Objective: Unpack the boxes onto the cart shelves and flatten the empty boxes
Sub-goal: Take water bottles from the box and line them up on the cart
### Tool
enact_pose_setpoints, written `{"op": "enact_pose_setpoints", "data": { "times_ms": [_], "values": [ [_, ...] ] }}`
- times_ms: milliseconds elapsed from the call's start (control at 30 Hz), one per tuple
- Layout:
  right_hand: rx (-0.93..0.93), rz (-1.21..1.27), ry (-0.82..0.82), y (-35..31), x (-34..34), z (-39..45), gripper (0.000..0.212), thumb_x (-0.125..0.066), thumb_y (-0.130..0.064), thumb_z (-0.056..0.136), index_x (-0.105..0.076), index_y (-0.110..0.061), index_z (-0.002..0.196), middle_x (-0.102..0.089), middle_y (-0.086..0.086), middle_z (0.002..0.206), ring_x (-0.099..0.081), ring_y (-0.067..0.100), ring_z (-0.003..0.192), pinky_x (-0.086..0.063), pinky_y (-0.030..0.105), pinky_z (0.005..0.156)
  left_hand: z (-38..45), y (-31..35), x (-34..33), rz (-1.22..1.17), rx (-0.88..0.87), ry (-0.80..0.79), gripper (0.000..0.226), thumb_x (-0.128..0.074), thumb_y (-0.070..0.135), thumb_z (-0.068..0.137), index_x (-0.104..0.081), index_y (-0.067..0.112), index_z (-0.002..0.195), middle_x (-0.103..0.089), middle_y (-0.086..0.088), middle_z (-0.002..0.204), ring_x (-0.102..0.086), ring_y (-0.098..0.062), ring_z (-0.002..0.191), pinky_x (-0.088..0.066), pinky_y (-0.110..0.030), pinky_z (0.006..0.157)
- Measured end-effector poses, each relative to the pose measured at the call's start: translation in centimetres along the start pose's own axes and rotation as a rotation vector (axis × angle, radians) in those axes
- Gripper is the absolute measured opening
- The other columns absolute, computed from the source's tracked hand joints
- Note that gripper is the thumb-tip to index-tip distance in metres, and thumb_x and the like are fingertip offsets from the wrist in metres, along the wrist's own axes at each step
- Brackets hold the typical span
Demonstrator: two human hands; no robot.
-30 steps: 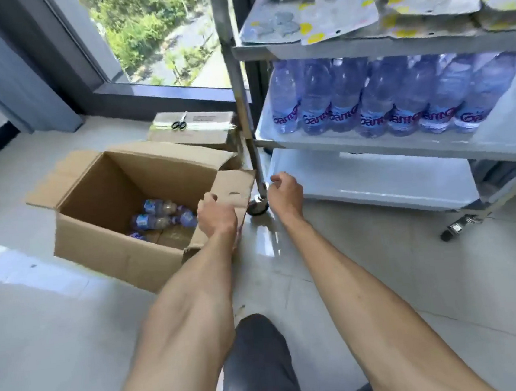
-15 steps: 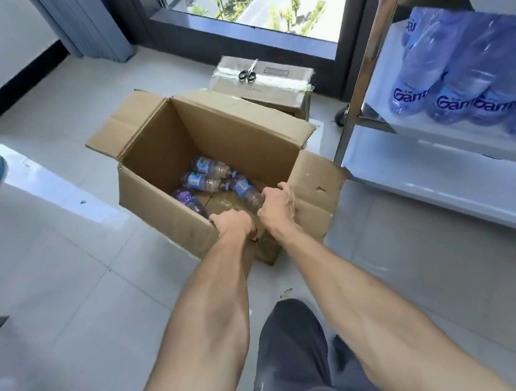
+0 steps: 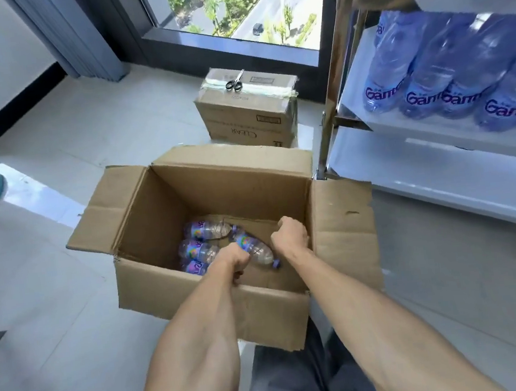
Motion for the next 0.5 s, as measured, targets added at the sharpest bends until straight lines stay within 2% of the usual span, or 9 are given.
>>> {"op": "enact_pose_setpoints", "data": {
  "times_ms": [67, 133, 233, 333, 433, 500],
  "values": [
    [-0.067, 0.027, -0.053, 1.1, -2.1, 0.3, 0.039, -0.056, -0.014, 0.083, -0.063, -0.014, 0.122, -0.063, 0.014, 0.126, -0.056, 0.032, 0.121, -0.048, 0.035, 0.098, 1.7, -0.8, 1.9, 0.045, 0.001, 0.116, 0.037, -0.049, 0.019, 0.093, -0.064, -0.006, 0.114, -0.066, -0.025, 0.118, -0.066, -0.034, 0.106, -0.053, -0.04, 0.09],
    [-0.114, 0.019, -0.098, 2.2, -4.3, 0.4, 0.043, -0.06, -0.017, 0.083, -0.06, -0.013, 0.126, -0.062, 0.014, 0.128, -0.056, 0.032, 0.123, -0.048, 0.035, 0.1, 3.2, -1.9, 2.9, 0.069, 0.022, 0.163, 0.041, -0.055, 0.023, 0.091, -0.062, -0.003, 0.121, -0.062, -0.024, 0.126, -0.059, -0.035, 0.119, -0.049, -0.04, 0.099],
    [-0.15, -0.025, -0.163, 3.4, -7.9, 1.4, 0.04, -0.066, -0.022, 0.082, -0.062, -0.011, 0.12, -0.064, 0.015, 0.124, -0.058, 0.032, 0.12, -0.05, 0.037, 0.098, 6.8, -3.8, 3.4, 0.129, 0.045, 0.171, 0.041, -0.056, 0.023, 0.089, -0.06, 0.002, 0.125, -0.06, -0.021, 0.131, -0.055, -0.036, 0.124, -0.046, -0.042, 0.103],
    [-0.169, -0.043, -0.226, 3.9, -11.1, 2.9, 0.037, -0.068, -0.026, 0.082, -0.065, -0.01, 0.116, -0.067, 0.015, 0.119, -0.061, 0.033, 0.115, -0.052, 0.034, 0.091, 9.9, -5.8, 3.9, 0.159, 0.062, 0.186, 0.038, -0.058, 0.023, 0.089, -0.063, 0.006, 0.122, -0.062, -0.019, 0.127, -0.057, -0.037, 0.121, -0.048, -0.042, 0.1],
    [-0.197, -0.041, -0.289, 3.6, -14.4, 4.3, 0.042, -0.068, -0.032, 0.086, -0.061, -0.012, 0.122, -0.065, 0.015, 0.121, -0.061, 0.033, 0.115, -0.05, 0.032, 0.09, 13.3, -7.3, 4.9, 0.141, 0.087, 0.223, 0.035, -0.059, 0.019, 0.089, -0.063, 0.011, 0.122, -0.062, -0.017, 0.127, -0.057, -0.036, 0.12, -0.049, -0.041, 0.099],
    [-0.243, -0.05, -0.362, 4.1, -17.0, 4.5, 0.047, -0.068, -0.027, 0.087, -0.053, -0.015, 0.13, -0.062, 0.014, 0.126, -0.059, 0.032, 0.118, -0.048, 0.031, 0.093, 15.2, -8.1, 5.1, 0.146, 0.081, 0.243, 0.038, -0.058, 0.017, 0.09, -0.061, 0.015, 0.127, -0.06, -0.016, 0.13, -0.055, -0.035, 0.123, -0.047, -0.041, 0.101]
  ]
}}
Point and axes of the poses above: each hand's wrist, its own z-axis towards the middle knuckle, its own x-axis out of the back of the hand, y = z × x, the point moved 10 cm from there along z, towards the middle knuckle
